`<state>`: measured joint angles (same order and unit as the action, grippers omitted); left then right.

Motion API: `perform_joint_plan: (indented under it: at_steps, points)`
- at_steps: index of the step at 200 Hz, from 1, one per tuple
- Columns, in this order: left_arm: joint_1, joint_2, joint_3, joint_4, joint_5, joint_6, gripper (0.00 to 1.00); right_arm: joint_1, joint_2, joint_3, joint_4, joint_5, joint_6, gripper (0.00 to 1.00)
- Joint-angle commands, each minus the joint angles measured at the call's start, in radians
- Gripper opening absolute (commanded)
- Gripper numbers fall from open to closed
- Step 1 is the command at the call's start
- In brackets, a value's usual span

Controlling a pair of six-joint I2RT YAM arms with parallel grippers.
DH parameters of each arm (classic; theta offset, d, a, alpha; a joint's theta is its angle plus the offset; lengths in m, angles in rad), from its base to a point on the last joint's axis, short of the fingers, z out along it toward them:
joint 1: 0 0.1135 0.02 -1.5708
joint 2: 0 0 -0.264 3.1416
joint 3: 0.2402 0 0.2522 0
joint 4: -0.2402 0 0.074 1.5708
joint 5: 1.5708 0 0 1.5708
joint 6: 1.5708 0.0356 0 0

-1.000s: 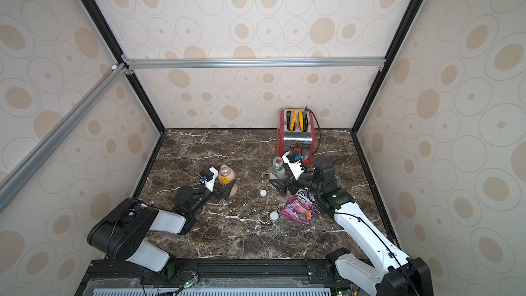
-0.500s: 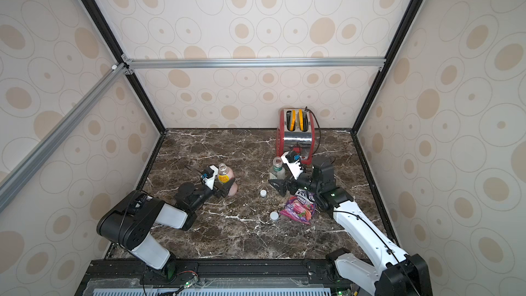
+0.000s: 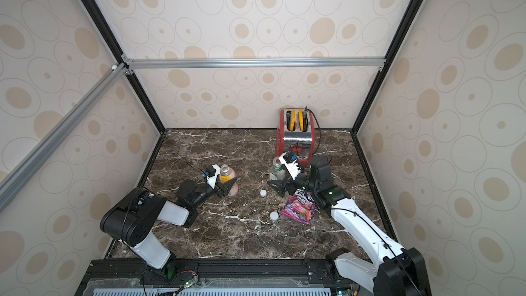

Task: Screw on the bottle caps
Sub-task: Pick up the plastic bottle at the center of the board, then screw the bottle cap onto the plastic bottle.

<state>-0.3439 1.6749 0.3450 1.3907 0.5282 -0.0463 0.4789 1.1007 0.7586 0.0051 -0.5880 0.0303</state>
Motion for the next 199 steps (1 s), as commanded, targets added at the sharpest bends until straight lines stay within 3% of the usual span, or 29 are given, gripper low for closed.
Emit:
perform_joint_plan:
  at_steps: [1,46,94,145,165,199]
  points:
    - [0.004,-0.017,0.019,0.019,0.066,-0.013,0.69,0.038,0.016,0.051,-0.05,0.049,-0.034,1.0]
    - [-0.015,-0.07,-0.042,0.018,0.123,-0.054,0.64,0.166,0.076,0.139,-0.224,0.206,-0.095,1.0]
    - [-0.076,-0.222,-0.167,-0.093,-0.001,-0.08,0.65,0.281,0.213,0.259,-0.422,0.36,-0.134,0.98]
    - [-0.086,-0.356,-0.178,-0.253,-0.022,-0.07,0.65,0.332,0.477,0.492,-0.676,0.481,-0.154,0.76]
    - [-0.085,-0.366,-0.179,-0.26,-0.032,-0.062,0.66,0.364,0.585,0.59,-0.772,0.561,-0.167,0.72]
    - [-0.085,-0.381,-0.179,-0.263,-0.023,-0.064,0.66,0.366,0.743,0.714,-0.866,0.581,-0.146,0.64]
